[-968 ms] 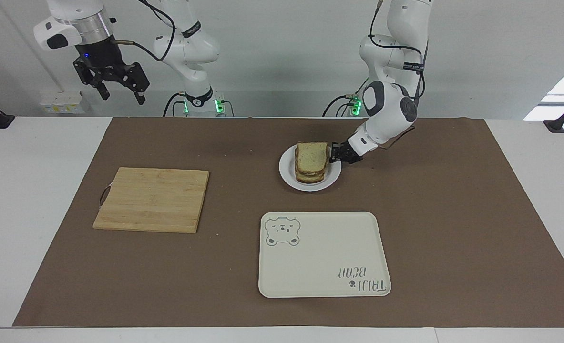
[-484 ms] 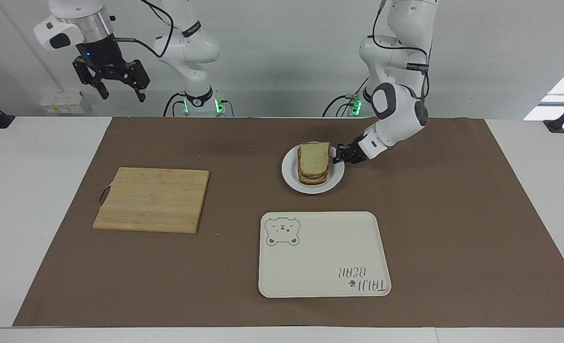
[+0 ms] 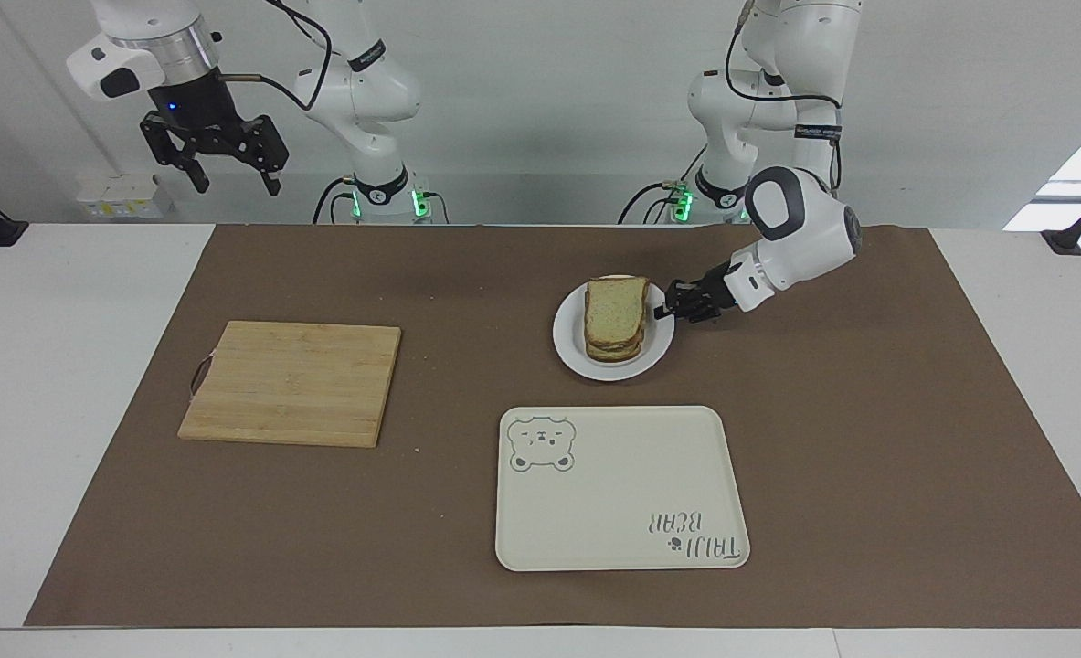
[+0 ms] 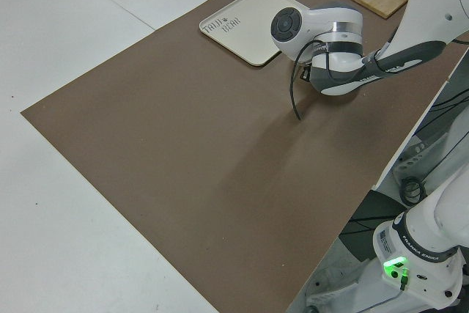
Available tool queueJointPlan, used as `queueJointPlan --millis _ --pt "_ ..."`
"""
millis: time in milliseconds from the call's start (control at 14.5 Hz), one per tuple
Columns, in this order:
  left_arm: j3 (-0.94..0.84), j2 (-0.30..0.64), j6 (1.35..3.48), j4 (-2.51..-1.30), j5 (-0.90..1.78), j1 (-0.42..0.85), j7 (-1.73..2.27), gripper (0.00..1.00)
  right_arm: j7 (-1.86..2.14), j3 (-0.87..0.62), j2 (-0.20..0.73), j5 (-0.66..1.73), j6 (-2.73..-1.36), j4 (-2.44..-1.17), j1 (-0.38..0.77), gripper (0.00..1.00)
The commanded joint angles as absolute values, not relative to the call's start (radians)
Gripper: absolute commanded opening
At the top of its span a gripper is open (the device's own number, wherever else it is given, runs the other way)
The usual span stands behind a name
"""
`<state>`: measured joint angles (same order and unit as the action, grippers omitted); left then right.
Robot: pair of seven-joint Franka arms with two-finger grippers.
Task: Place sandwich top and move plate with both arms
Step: 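Grip the white plate rim with the left gripper, then slide the white plate with the left gripper onto the bear tray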
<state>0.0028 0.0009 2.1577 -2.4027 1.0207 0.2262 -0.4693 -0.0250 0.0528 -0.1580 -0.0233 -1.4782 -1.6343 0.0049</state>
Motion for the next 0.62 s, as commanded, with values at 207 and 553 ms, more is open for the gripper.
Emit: queueJointPlan --millis 207,553 --pt "-0.002 0.015 2.050 -2.358 1.117 0.147 -0.570 0.00 0.008 0.046 -0.181 -0.018 -1.489 -1.667 0.003 1.00" --pt "-0.002 0.072 1.964 -2.246 1.120 0.083 -0.589 0.00 -0.017 0.037 -0.154 -0.020 -1.511 -1.637 0.002 1.00"
